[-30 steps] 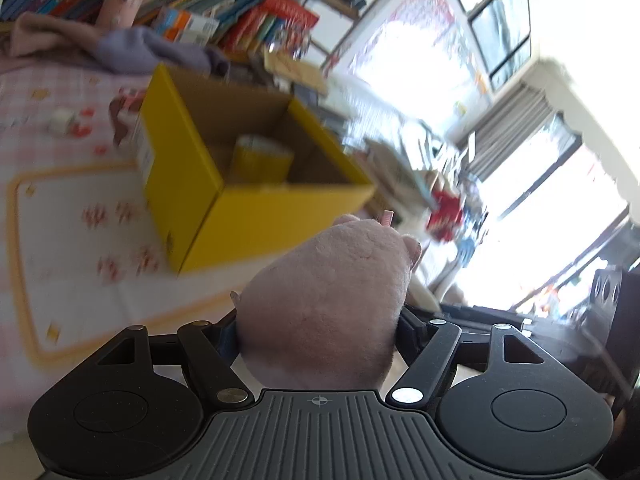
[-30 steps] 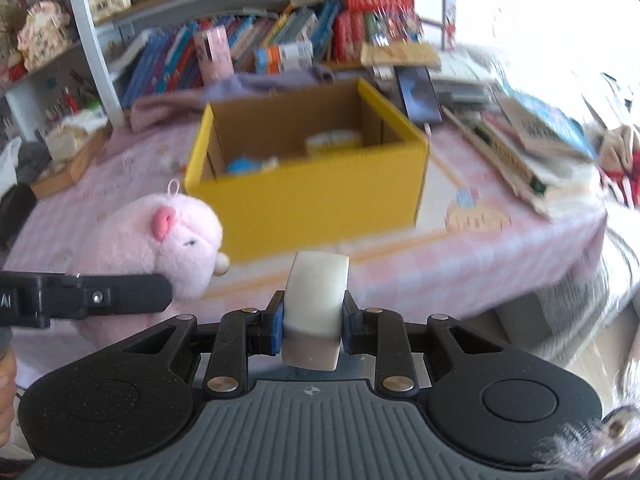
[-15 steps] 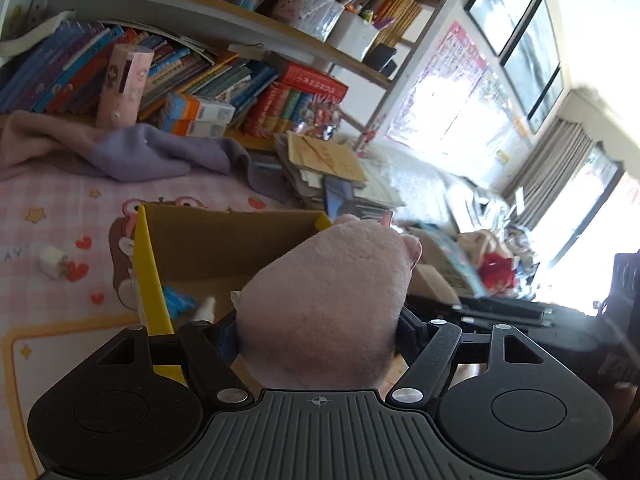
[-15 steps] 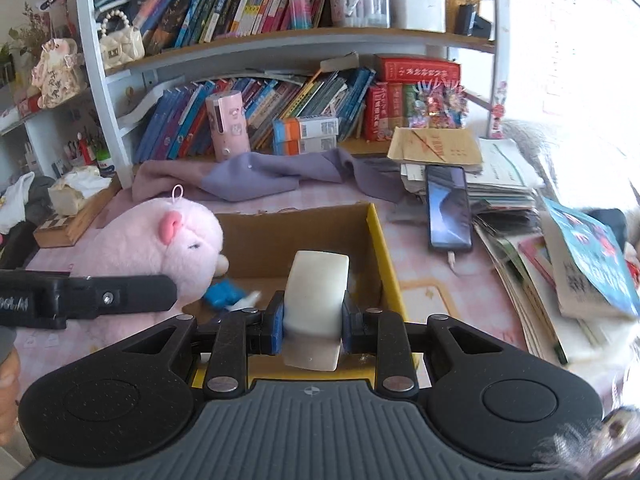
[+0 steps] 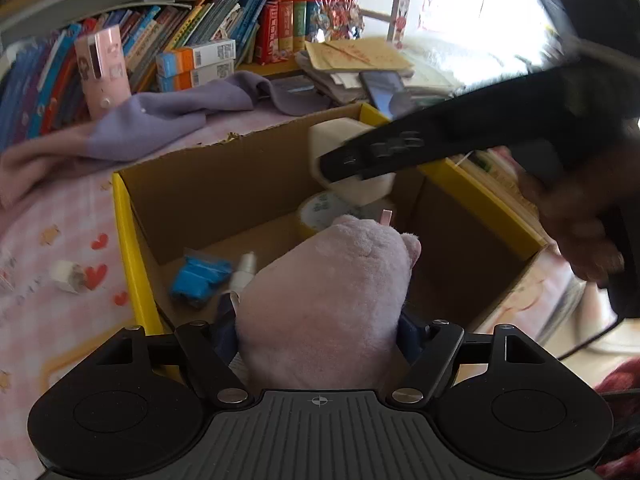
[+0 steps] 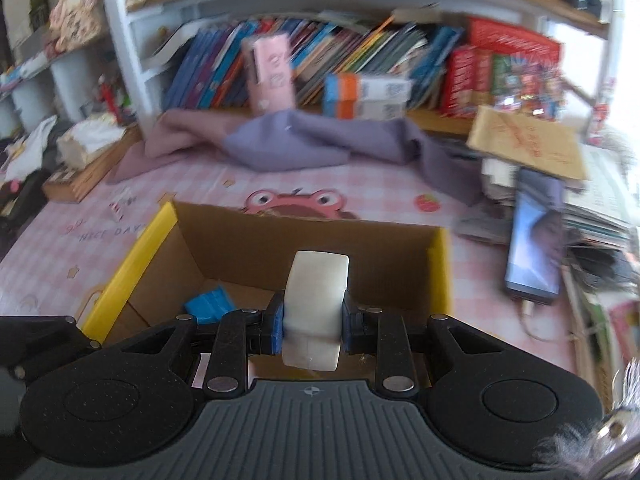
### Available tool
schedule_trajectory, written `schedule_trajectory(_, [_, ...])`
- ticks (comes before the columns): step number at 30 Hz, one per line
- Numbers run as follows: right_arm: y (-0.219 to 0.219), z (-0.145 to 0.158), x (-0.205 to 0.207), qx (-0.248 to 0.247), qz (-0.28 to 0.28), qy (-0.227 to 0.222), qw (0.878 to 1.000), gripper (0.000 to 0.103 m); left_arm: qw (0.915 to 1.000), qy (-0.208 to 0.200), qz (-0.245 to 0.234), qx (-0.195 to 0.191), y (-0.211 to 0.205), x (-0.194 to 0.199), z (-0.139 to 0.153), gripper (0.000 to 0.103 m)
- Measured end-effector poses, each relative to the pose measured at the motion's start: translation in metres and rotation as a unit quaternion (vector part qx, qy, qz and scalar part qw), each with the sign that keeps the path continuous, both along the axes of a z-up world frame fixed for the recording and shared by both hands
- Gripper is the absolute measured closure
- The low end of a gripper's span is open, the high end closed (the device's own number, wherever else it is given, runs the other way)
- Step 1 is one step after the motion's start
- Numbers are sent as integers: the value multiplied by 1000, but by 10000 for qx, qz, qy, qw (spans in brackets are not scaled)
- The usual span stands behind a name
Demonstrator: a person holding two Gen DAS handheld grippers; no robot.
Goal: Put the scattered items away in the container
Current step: 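Lower the pig and white block into the box and open both tools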
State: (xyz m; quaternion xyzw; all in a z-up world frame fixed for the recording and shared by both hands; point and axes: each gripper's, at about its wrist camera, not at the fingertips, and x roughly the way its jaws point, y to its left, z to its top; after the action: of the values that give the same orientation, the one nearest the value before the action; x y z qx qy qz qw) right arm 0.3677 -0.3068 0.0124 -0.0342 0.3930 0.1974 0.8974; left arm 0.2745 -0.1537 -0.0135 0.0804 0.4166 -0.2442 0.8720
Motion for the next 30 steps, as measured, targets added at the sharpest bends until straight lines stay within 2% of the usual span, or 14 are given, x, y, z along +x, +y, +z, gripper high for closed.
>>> schedule_trajectory(7, [24, -26, 32, 47, 372, 570, 9977, 78, 9997, -59, 109, 205, -3, 0, 1, 19])
schedule_trajectory(12, [37, -34, 41, 23, 559, 703, 9960, 77, 9986, -298, 418, -140, 12, -5, 10, 10])
schedule_trajectory(13, [38, -34, 42, 34, 564, 672, 9961, 75, 9977, -369, 509, -238, 16, -6, 13, 9])
schedule_trajectory(14, [39, -33, 43, 63, 567, 626, 9964, 67, 9966, -443, 598, -343, 21, -9, 16, 9])
schedule_trajectory(15, [39, -31, 43, 107, 560, 564, 9968, 54, 9956, -494, 672, -424, 24, -10, 19, 8])
schedule_trajectory(17, [38, -26, 42, 195, 515, 422, 9976, 43, 9932, -600, 808, -580, 32, -15, 25, 8])
schedule_trajectory(23, [31, -7, 23, 350, 313, 27, 9989, 38, 9851, -1034, 959, -989, 53, -35, 42, 8])
schedule_trajectory(27, [29, 4, -3, 335, 163, -234, 9990, 38, 9816, -1221, 1065, -1007, 61, -48, 46, 8])
schedule_trajectory(30, [27, 12, -25, 259, -26, -456, 9986, 34, 9813, -1304, 936, -1066, 66, -57, 44, 8])
